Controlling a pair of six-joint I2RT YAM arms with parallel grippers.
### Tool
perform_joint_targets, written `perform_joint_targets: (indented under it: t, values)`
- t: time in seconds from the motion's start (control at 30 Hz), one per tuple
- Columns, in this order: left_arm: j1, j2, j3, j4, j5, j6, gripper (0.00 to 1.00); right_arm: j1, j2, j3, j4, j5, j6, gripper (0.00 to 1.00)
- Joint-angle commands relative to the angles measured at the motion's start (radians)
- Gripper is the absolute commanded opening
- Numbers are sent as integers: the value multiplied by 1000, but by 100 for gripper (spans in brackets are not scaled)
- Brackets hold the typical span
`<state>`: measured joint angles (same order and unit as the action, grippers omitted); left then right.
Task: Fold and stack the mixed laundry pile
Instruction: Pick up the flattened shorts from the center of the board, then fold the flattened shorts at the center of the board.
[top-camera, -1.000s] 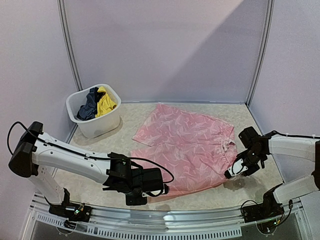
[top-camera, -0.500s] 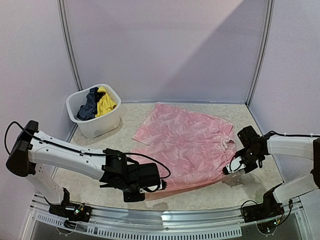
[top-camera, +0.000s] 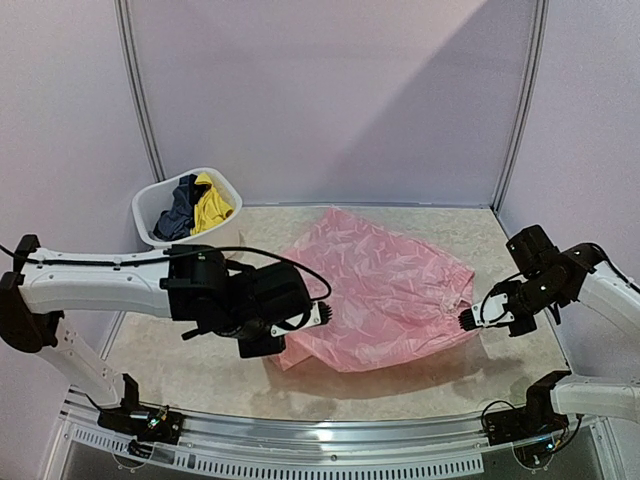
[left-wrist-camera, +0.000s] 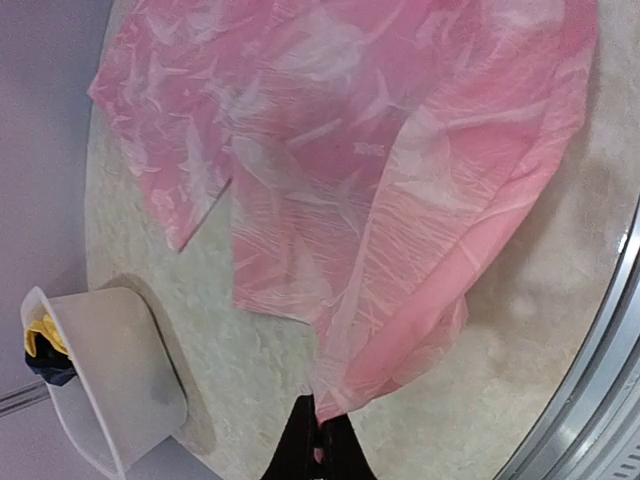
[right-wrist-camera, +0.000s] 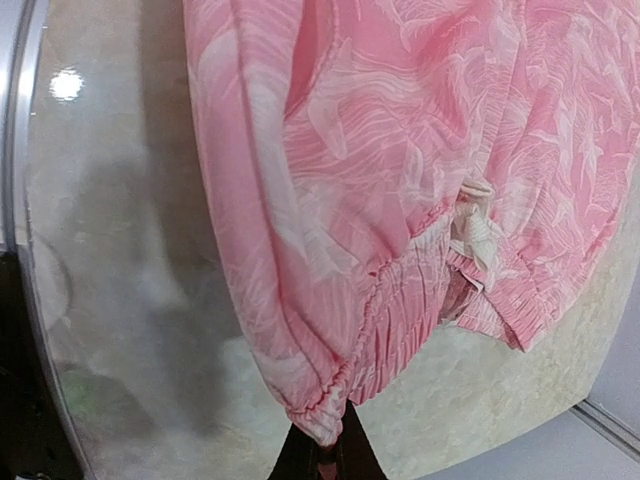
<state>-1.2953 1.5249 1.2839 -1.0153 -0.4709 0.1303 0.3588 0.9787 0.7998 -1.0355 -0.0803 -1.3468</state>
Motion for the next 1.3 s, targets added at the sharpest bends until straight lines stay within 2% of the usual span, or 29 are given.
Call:
perform_joint_targets:
  t: [0.0, 0.17, 0.23, 0.5, 0.67, 0.87, 1.0, 1.2, 1.27]
  values:
    - [47, -11, 124, -72, -130, 120, 0, 0, -53, 23, -168, -69, 70, 0]
    - [150, 66, 280, -45, -182, 280, 0, 0, -102, 5, -182, -109, 129, 0]
    - [190, 93, 317, 12, -184, 349, 0, -1, -100, 17, -190, -144, 172, 0]
    - [308, 296, 584, 153, -184, 456, 0, -13, -26, 99, -213, -279, 319, 0]
    - [360, 457, 775, 203, -180, 541, 0, -115, 37, 180, -231, -369, 363, 0]
    - [422, 584, 937, 317, -134, 578, 0, -287, 202, 294, -303, -517, 364, 0]
    - [434, 666, 1003, 424, -95, 618, 0, -330, 289, 309, -307, -557, 364, 0]
    - [443, 815, 1115, 573, -109, 670, 0, -350, 371, 308, -264, -562, 435, 0]
    - [450, 855, 1127, 627, -109, 682, 0, -399, 401, 311, -247, -569, 456, 0]
